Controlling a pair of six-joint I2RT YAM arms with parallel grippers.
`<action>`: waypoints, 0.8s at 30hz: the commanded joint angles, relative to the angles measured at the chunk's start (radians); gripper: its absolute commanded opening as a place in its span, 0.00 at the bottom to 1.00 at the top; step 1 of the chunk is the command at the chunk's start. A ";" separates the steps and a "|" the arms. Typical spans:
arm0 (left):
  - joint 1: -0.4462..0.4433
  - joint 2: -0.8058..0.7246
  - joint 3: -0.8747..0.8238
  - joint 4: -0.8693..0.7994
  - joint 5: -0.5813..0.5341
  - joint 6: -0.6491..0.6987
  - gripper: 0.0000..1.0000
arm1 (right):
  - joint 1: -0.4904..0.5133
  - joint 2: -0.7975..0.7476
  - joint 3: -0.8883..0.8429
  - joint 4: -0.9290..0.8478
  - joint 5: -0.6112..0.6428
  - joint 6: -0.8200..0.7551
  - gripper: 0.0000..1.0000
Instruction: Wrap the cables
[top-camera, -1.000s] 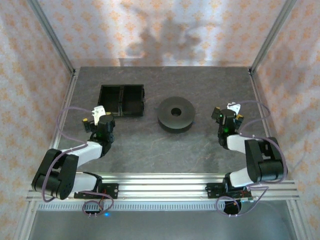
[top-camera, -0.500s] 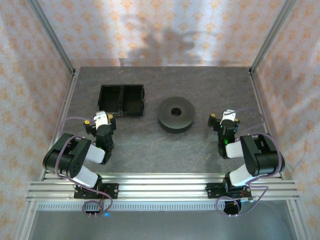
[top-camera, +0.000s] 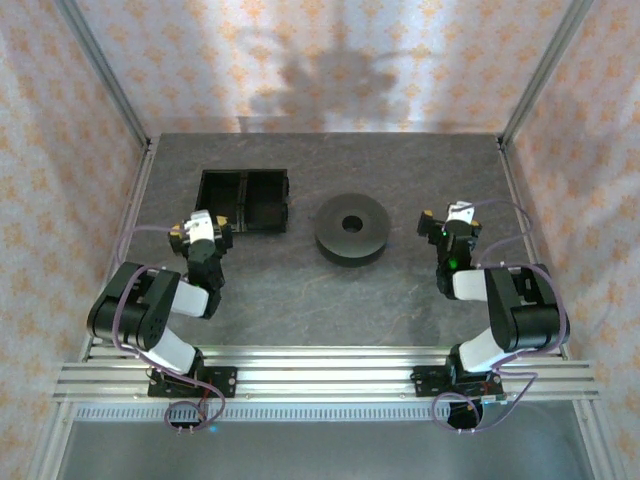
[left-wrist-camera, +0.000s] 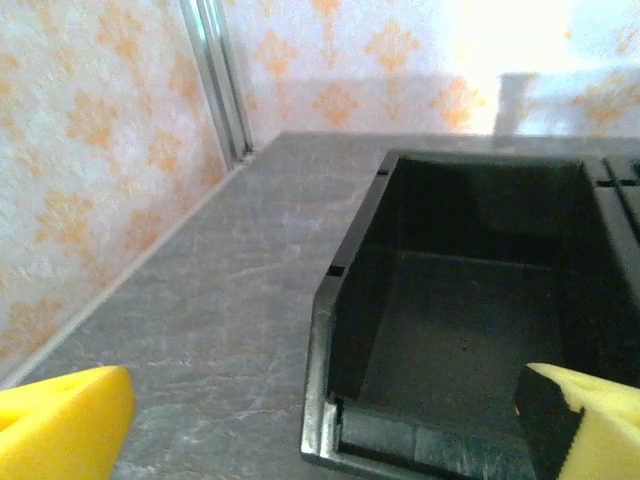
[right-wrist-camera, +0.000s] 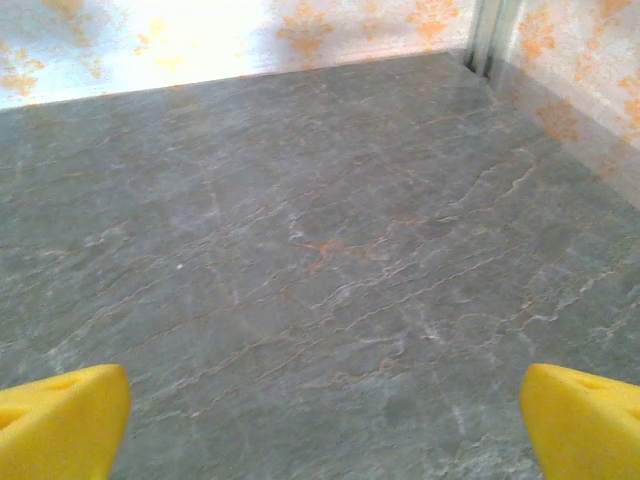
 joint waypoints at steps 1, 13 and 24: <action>0.068 -0.034 0.094 -0.266 0.093 -0.094 1.00 | -0.012 0.010 0.013 -0.068 -0.002 0.028 1.00; 0.078 -0.021 0.080 -0.220 0.107 -0.085 1.00 | -0.013 0.006 0.011 -0.068 -0.003 0.027 0.99; 0.078 -0.020 0.080 -0.214 0.107 -0.082 1.00 | -0.013 0.006 0.012 -0.066 -0.003 0.028 0.99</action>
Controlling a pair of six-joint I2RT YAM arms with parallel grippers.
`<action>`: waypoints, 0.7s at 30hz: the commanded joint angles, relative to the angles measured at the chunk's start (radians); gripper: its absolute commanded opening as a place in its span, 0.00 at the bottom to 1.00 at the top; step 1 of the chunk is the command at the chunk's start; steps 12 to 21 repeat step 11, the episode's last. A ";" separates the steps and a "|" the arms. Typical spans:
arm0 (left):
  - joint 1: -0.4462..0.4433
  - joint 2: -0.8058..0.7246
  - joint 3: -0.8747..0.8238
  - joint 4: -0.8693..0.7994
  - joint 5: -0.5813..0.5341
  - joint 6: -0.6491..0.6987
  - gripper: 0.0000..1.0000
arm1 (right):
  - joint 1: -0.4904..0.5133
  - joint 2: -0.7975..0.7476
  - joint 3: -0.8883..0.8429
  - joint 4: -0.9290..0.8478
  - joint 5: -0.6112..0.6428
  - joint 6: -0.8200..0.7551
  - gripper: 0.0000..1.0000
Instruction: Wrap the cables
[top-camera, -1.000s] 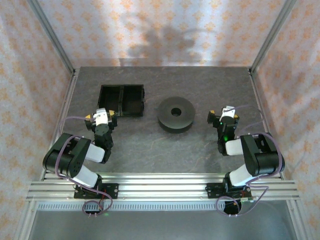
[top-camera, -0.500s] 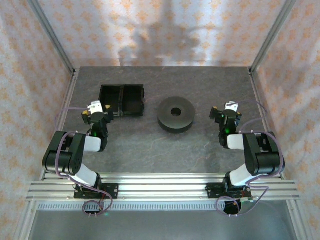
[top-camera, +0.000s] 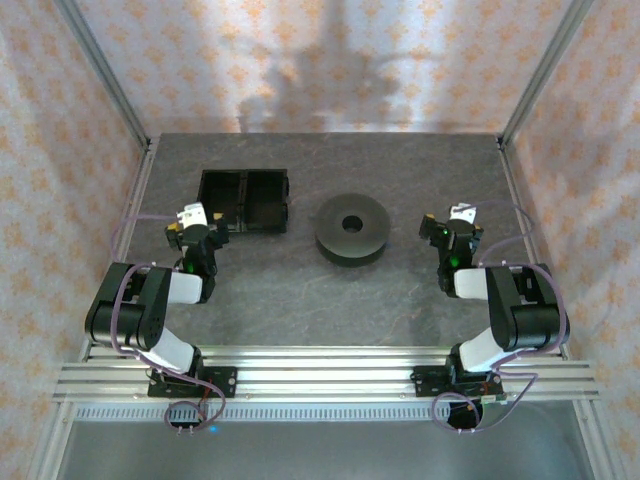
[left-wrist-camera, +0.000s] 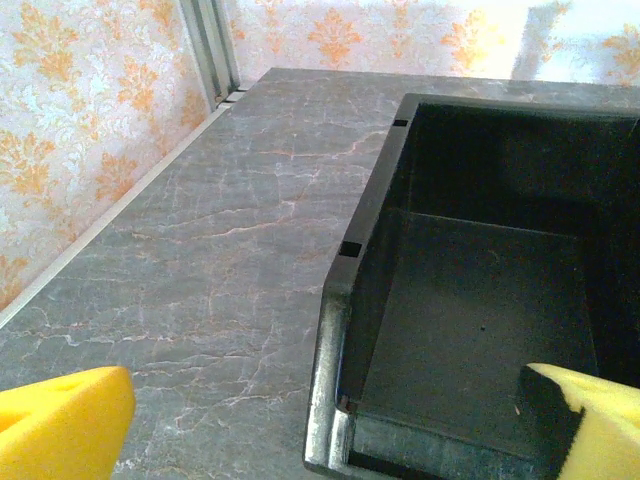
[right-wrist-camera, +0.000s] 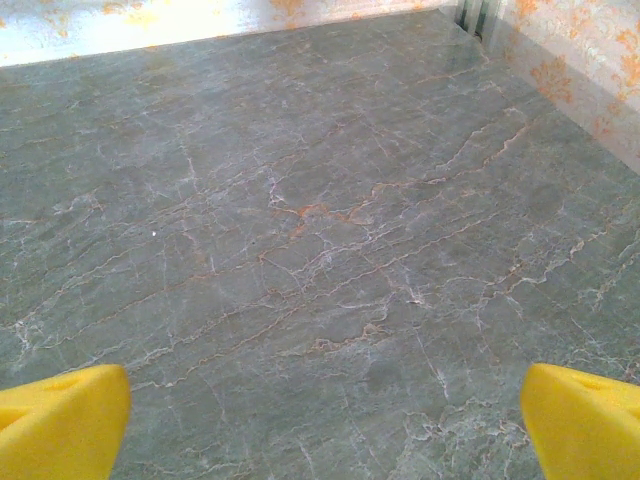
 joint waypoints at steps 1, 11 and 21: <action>-0.006 -0.010 0.004 -0.002 0.000 -0.008 1.00 | -0.003 0.003 0.007 -0.003 0.000 0.012 0.99; -0.005 -0.010 0.004 -0.002 0.001 -0.007 1.00 | -0.003 0.004 0.010 -0.008 -0.004 0.013 1.00; -0.005 -0.010 0.004 -0.002 0.001 -0.007 1.00 | -0.003 0.004 0.010 -0.008 -0.004 0.013 1.00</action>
